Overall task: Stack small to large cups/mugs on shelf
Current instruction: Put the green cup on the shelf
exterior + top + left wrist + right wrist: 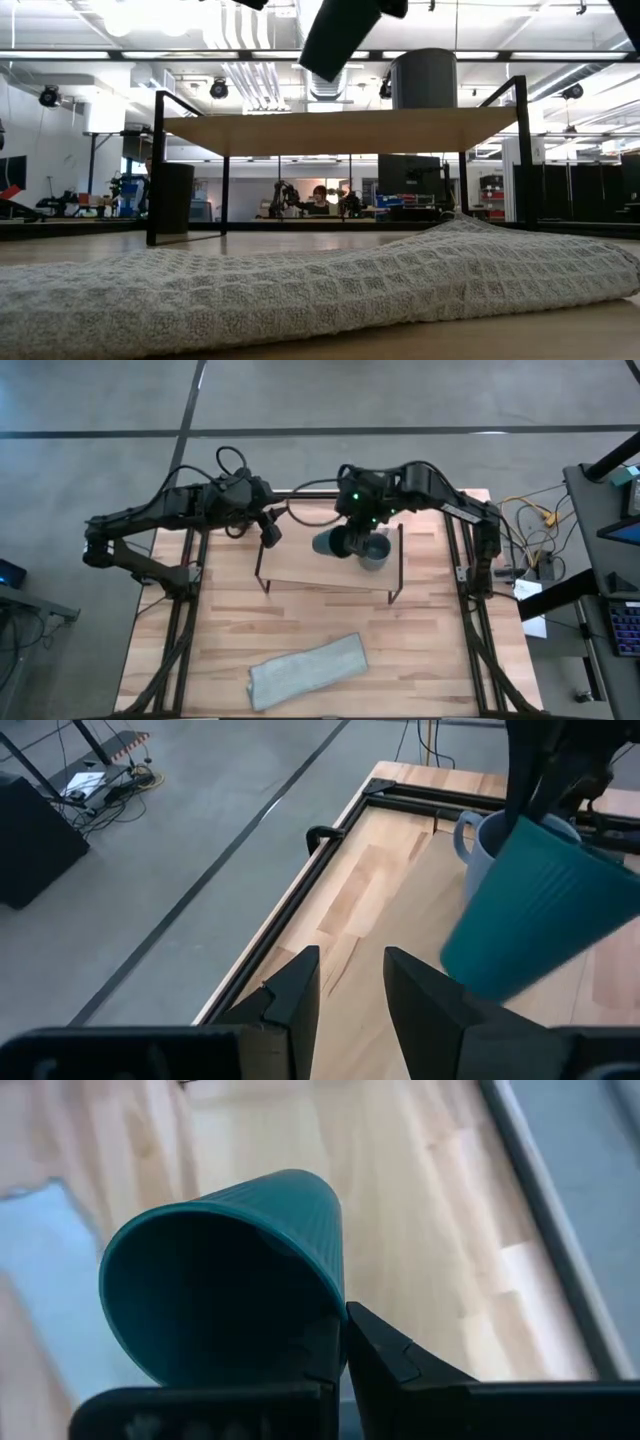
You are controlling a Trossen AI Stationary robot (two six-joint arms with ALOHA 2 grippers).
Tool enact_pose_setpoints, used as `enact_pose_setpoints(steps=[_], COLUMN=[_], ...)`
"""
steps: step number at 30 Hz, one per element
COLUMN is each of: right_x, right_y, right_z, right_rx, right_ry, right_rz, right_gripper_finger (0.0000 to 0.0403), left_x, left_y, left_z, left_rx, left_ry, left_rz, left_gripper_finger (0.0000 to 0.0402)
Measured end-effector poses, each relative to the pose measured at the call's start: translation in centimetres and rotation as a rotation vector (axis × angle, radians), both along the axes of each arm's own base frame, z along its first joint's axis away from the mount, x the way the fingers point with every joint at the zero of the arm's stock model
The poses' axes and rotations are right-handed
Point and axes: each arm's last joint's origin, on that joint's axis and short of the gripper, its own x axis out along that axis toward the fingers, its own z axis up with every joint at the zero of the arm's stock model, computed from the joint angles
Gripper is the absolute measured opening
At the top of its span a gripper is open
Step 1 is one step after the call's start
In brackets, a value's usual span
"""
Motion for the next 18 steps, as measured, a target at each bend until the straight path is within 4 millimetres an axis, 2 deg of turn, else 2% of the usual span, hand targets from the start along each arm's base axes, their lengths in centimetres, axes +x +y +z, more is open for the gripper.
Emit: enact_pose_setpoints(steps=[5,8,18], right_x=[-0.3,-0.3,0.3], right_y=[-1.5,-2.0,-2.1], right_z=[-0.9,-1.0,-1.3], right_rx=[0.072,0.073,0.068], right_ry=[0.074,0.084,0.066], right_rz=[-0.042,-0.057,-0.052], right_gripper_finger=[0.0009,0.0009,0.0009], left_x=[-0.1,0.6,5.7], left_y=[0.0,0.1,0.6], left_z=[-0.6,-1.6,-5.8], left_rx=[-0.027,-0.078,-0.112], left_ry=[0.019,0.025,0.12], left_rz=[0.014,0.043,-0.015], left_gripper_finger=[0.01,0.01,0.01])
